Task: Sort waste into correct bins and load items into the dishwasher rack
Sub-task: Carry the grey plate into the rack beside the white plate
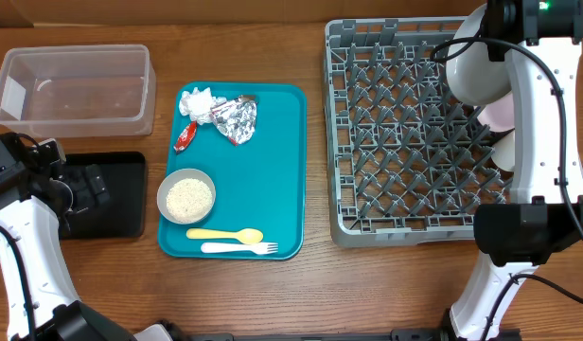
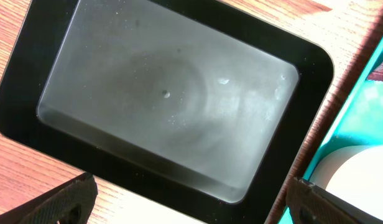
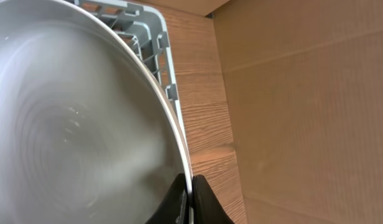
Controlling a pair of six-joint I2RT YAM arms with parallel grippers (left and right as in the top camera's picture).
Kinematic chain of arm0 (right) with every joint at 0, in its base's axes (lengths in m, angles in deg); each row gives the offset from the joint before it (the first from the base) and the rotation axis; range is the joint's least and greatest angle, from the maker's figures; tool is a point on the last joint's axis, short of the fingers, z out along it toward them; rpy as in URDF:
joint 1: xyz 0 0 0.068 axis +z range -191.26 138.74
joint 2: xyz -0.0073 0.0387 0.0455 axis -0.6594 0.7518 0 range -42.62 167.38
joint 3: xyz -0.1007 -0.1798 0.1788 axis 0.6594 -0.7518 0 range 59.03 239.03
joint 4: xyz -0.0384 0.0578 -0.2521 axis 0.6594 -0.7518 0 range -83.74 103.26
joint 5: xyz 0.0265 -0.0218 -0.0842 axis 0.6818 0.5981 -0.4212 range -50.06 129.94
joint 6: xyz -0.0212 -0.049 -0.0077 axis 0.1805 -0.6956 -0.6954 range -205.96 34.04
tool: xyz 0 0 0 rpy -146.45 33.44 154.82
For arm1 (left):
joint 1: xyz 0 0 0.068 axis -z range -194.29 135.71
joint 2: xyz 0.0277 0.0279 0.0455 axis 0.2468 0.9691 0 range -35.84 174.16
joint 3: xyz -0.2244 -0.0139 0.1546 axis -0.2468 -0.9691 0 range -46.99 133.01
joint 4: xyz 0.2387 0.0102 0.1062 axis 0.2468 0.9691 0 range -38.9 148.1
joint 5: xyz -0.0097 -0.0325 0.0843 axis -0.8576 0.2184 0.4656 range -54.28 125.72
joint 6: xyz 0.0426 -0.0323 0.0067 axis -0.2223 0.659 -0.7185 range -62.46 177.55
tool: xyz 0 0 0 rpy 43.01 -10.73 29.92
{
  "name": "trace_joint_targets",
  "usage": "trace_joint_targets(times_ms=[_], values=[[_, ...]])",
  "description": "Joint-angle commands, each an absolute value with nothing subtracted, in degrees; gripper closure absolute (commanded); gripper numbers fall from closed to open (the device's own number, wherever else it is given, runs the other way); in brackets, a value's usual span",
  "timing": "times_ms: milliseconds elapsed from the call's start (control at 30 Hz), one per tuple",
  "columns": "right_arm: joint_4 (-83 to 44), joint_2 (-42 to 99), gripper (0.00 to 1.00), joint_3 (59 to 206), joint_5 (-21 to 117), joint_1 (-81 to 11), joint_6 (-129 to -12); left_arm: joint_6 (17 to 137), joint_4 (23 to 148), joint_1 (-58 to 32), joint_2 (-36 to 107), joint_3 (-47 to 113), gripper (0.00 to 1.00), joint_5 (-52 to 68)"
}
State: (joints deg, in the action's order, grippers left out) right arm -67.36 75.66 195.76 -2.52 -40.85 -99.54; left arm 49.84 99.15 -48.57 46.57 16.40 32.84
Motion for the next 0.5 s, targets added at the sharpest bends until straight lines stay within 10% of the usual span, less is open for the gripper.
trace_joint_targets(times_ms=[0,467], values=[[-65.61,71.70,0.96,191.61,-5.89,-40.74,-98.32,48.92,99.09,-49.09,46.76,17.67,0.00,32.08],[-54.25,71.97,0.96,182.21,-9.56,-43.61,-104.46,48.92,99.09,-49.09,46.76,17.67,0.00,32.08]])
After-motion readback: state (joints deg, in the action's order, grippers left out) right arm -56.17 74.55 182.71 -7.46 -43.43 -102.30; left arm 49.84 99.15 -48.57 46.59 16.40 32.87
